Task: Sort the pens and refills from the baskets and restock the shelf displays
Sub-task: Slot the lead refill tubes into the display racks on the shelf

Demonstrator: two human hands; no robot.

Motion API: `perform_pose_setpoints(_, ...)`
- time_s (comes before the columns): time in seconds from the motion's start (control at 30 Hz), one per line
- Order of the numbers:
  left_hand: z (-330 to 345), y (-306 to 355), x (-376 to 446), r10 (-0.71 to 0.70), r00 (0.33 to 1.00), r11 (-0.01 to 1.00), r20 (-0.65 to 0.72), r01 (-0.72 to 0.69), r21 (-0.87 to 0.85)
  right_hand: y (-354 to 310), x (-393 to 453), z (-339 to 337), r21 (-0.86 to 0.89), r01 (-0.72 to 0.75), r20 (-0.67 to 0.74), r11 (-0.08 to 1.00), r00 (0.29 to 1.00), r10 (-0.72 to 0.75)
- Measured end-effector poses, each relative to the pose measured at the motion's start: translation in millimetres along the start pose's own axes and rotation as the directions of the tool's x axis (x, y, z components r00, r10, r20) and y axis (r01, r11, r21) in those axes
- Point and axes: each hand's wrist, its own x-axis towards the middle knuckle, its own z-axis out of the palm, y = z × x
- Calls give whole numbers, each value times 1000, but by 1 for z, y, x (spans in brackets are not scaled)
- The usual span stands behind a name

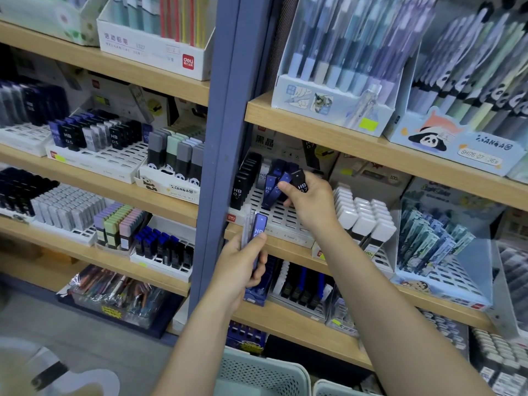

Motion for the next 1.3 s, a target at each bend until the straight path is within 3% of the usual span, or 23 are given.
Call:
perform_pose_setpoints(0.2, 3, 0, 0, -12, 1000, 1000, 6, 12, 3, 0, 2, -3, -24, 6, 54, 1000, 999, -5)
perform_pose_setpoints(0.37, 5, -1, 0, -11, 1000, 1000, -3, 11, -6, 2, 0, 6, 67, -49, 43, 997, 998, 47)
perform_pose_setpoints(0.73, 5, 4, -2, 78, 996, 996, -52, -80, -41, -3, -26, 4, 35, -84, -81, 996, 993, 86)
perform_pose_setpoints(0.8, 6, 5, -2, 92, 995, 995, -47, -94, -42, -12, -43, -3, 108, -179, 37, 978, 984, 176)
perform_pose_setpoints(0.87, 7, 5, -2, 93, 995, 995, -36, -94, -41, -18, -59, -8, 170, -295, 247, 940, 936, 249)
perform_pose_setpoints(0.93, 9, 5, -3, 91, 995, 995, -33, -92, -34, -18, -68, -10, 242, -358, 382, 902, 889, 250)
perform_pose_setpoints(1.1, 8, 4, -5, 116, 993, 993, -9, -116, -33, -7, -66, -15, 306, -378, 270, 874, 914, 302)
perform_pose_setpoints(1.3, 4, 4, -5, 99, 990, 995, -99, -101, -8, -2, -64, -18, 241, -352, 272, 904, 919, 286)
